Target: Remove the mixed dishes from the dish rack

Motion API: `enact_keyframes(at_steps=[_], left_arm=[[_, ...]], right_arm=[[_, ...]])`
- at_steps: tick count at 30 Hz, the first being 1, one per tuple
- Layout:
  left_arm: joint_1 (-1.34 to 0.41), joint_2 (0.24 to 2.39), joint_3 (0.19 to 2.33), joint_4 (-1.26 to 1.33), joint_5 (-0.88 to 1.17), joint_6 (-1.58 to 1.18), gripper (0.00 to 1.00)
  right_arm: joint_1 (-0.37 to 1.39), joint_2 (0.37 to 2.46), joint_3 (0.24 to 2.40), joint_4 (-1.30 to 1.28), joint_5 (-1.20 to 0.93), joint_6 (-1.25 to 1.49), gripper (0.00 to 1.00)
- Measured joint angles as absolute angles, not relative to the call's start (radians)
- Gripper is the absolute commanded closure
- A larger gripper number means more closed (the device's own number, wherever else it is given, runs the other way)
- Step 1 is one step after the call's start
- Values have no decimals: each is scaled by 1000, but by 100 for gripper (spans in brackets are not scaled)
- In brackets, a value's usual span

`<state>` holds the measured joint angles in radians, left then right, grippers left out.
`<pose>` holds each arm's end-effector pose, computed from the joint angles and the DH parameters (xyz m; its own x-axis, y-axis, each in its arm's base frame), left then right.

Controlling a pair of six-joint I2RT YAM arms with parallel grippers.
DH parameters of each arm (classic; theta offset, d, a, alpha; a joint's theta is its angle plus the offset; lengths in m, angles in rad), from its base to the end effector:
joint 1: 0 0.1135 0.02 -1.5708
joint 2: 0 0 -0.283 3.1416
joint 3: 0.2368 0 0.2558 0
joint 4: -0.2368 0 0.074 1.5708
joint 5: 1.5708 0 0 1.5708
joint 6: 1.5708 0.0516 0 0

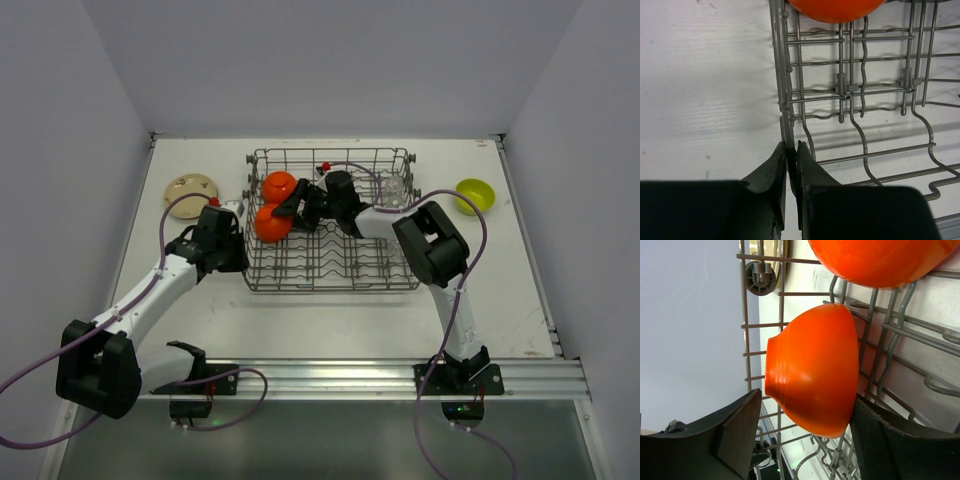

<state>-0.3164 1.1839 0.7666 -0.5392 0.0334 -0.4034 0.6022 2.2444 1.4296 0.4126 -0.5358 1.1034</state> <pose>0.2249 -0.0755 0.2270 -0.8435 -0.1366 -0.5194 -0.0020 0.9679 -0.2514 0.4134 0.3161 0.1486 -0.9258 0.2951 -0.2362 -0.1059 0.3973 0.9115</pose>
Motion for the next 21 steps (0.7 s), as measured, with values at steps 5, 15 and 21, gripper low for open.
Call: enact_keyframes(at_steps=[5, 15, 21], left_arm=[[-316, 1184, 767, -539, 34, -403, 100], [-316, 1184, 767, -539, 34, -403, 100], [-316, 1184, 767, -539, 34, -401, 100]], right_arm=[[603, 2243, 1412, 453, -543, 1120, 36], [611, 2243, 1410, 508, -548, 1145, 52], [611, 2243, 1412, 529, -557, 1156, 61]])
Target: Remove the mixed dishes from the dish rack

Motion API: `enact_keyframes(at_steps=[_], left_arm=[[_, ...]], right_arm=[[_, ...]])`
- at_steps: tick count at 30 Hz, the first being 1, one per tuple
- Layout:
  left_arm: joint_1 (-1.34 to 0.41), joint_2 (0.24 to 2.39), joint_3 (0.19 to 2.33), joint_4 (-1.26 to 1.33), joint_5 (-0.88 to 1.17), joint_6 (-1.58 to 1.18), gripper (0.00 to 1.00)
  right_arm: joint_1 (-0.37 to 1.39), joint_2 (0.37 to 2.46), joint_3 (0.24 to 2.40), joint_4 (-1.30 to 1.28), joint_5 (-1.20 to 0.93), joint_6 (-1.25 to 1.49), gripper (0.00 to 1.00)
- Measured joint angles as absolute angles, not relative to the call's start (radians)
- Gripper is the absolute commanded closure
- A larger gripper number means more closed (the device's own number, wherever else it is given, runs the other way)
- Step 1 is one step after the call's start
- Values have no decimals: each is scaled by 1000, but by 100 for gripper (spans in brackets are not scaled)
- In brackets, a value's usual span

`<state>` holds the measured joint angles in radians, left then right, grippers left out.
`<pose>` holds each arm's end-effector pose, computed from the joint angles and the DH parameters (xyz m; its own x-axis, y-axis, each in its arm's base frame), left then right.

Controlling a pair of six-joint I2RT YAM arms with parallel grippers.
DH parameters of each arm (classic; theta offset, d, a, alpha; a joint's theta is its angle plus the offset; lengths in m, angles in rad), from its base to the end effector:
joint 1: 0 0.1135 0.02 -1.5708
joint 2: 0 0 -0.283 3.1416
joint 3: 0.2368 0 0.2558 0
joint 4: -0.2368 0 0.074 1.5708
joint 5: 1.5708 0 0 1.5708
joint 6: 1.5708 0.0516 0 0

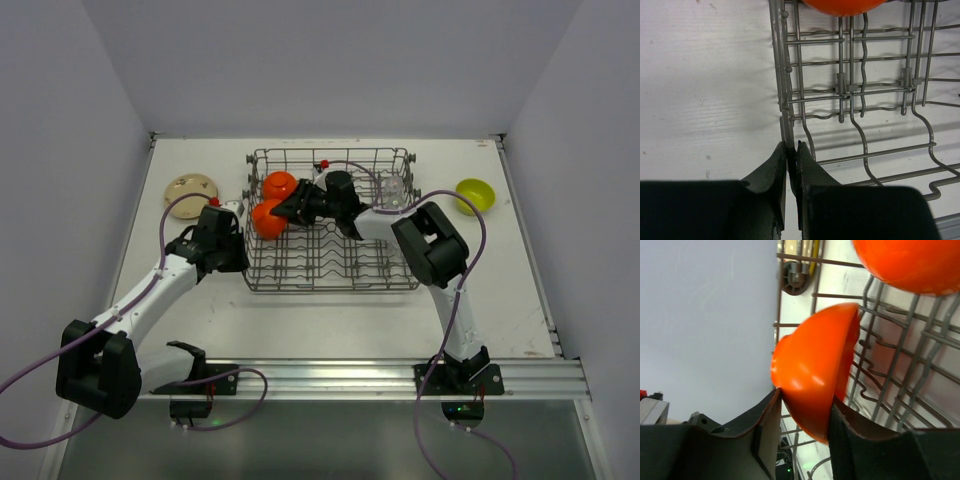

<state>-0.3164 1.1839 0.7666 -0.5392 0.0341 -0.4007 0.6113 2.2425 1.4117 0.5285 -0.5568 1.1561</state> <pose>0.2249 -0.0755 0.2270 -0.8437 -0.1340 -0.5199 0.0006 0.9681 -0.2505 0.4106 0.3211 0.1568 -0.9223 0.3024 -0.2406 -0.1396 0.3198 0.9371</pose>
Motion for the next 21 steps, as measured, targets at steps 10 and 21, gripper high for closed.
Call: enact_keyframes(at_steps=[10, 21], left_arm=[[-316, 1184, 767, -540, 37, -400, 100], [-316, 1184, 767, -540, 37, -400, 100]], right_arm=[[622, 2243, 1415, 612, -575, 1198, 77], [627, 2243, 1392, 700, -595, 1243, 100]])
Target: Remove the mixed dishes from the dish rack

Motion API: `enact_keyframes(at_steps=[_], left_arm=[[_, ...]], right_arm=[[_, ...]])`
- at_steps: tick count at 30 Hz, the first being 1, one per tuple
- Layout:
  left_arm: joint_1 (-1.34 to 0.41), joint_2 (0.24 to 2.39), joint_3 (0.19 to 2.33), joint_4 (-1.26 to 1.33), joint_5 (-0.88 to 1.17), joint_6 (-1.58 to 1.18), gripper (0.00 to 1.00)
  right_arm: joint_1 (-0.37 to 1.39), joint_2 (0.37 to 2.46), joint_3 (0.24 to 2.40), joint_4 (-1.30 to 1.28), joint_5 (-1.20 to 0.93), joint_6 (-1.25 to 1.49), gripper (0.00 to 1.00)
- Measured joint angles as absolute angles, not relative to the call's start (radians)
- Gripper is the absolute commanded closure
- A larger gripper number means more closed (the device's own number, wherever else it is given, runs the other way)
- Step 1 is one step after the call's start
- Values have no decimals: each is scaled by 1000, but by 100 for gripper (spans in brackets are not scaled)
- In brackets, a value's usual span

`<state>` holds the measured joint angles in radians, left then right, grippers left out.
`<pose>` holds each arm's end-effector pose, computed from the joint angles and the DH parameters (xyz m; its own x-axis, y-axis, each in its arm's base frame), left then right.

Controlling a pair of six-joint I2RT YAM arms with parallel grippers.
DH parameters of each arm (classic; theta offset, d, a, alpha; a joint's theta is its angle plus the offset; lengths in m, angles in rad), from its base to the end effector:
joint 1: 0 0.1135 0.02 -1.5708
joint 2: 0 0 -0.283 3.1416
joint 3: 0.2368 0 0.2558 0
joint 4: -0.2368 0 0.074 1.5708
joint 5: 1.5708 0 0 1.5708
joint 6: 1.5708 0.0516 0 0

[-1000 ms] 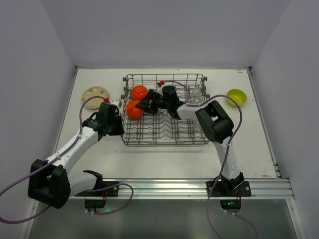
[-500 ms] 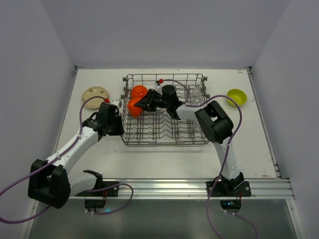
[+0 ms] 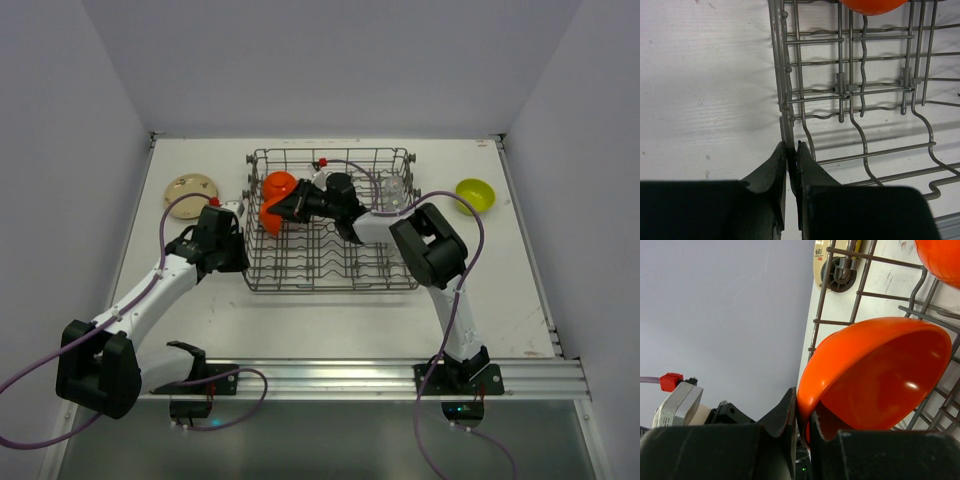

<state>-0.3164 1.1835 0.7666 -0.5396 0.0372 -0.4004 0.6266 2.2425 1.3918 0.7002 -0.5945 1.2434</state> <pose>0.2248 -0.0756 0.2271 -0.8443 -0.1334 -0.5190 0.0024 0.9676 -0.2527 0.4048 0.3287 0.1702 -0.9238 0.2997 -0.2384 -0.1855 0.1946 0.9632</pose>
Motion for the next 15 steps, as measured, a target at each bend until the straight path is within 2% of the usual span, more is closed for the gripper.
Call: enact_keyframes(at_steps=[9, 15], left_arm=[[-316, 1184, 767, -540, 37, -400, 100], [-316, 1184, 767, -540, 37, -400, 100]], right_arm=[[627, 2168, 1296, 744, -630, 1283, 100], [614, 1951, 1251, 650, -655, 1225, 100]])
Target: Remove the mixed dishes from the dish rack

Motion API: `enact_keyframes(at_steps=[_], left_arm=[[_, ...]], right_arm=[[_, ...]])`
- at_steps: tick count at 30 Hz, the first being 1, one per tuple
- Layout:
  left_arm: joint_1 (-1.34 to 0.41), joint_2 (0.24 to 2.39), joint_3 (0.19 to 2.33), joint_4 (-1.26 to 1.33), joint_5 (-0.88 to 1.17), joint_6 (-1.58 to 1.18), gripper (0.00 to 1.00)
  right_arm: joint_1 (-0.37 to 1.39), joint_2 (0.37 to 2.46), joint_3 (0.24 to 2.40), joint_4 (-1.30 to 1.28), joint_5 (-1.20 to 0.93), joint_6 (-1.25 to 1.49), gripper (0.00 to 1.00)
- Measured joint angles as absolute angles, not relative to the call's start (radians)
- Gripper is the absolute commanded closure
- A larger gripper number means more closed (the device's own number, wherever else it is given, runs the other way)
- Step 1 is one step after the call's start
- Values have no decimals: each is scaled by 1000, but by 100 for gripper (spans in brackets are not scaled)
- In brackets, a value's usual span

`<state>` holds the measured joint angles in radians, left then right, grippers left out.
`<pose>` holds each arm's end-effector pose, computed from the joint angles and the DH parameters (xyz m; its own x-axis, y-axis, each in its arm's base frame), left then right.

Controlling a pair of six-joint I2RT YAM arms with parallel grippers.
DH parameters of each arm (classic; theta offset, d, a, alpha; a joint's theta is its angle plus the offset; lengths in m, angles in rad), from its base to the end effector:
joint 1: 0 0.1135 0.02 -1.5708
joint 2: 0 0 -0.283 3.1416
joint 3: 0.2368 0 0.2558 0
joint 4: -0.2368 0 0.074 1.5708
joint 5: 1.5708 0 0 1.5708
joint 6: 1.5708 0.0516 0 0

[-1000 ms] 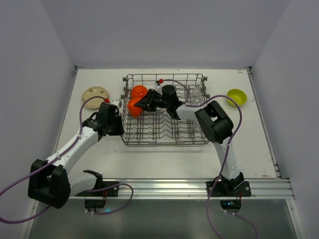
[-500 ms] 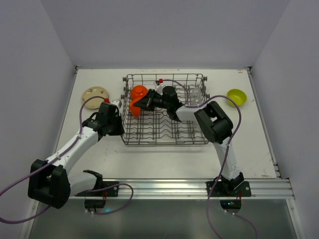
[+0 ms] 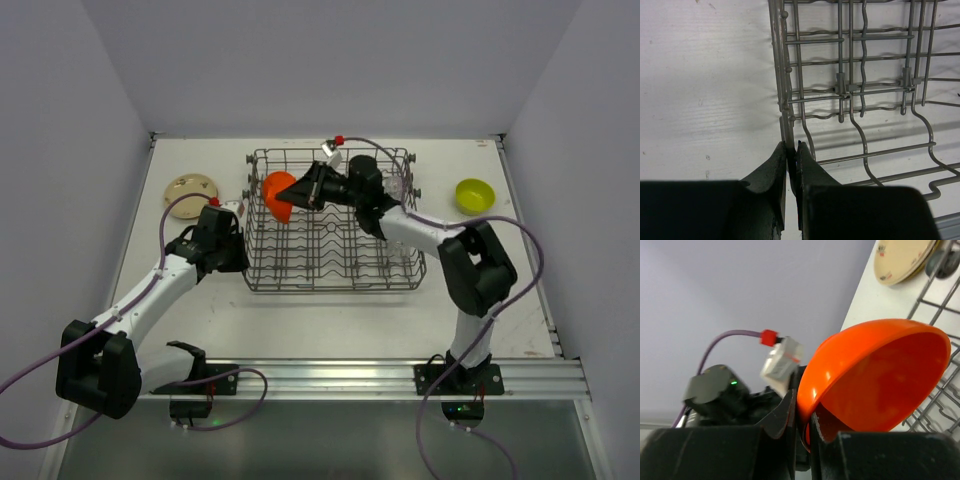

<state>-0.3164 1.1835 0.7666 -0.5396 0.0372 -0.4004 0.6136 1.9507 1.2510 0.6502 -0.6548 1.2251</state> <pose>0.2248 -0.0756 0.2271 -0.8443 -0.1334 -0.5190 0.0024 0.9676 -0.2527 0.3650 0.2955 0.2564 -0.9113 0.2710 -0.3101 -0.2852 0.1279 0.9499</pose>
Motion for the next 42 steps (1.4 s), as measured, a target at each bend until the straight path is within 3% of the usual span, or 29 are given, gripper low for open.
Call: enact_keyframes(at_steps=[8, 14, 19, 23, 31, 42], left_arm=[[-316, 1184, 767, -539, 37, -400, 100], [-316, 1184, 767, -540, 37, -400, 100], [-316, 1182, 767, -540, 36, -400, 100], [-316, 1182, 767, -540, 36, -400, 100], [-316, 1179, 767, -540, 36, -400, 100], [-316, 1178, 767, -540, 34, -400, 100]], right_arm=[[514, 1664, 1526, 46, -400, 819, 100], [272, 1632, 1705, -349, -82, 568, 100], [28, 1741, 1752, -590, 110, 451, 100], [-75, 1950, 1913, -783, 183, 390, 100], [-92, 2270, 2198, -946, 272, 275, 100], [-93, 2311, 2247, -1031, 269, 215, 100]])
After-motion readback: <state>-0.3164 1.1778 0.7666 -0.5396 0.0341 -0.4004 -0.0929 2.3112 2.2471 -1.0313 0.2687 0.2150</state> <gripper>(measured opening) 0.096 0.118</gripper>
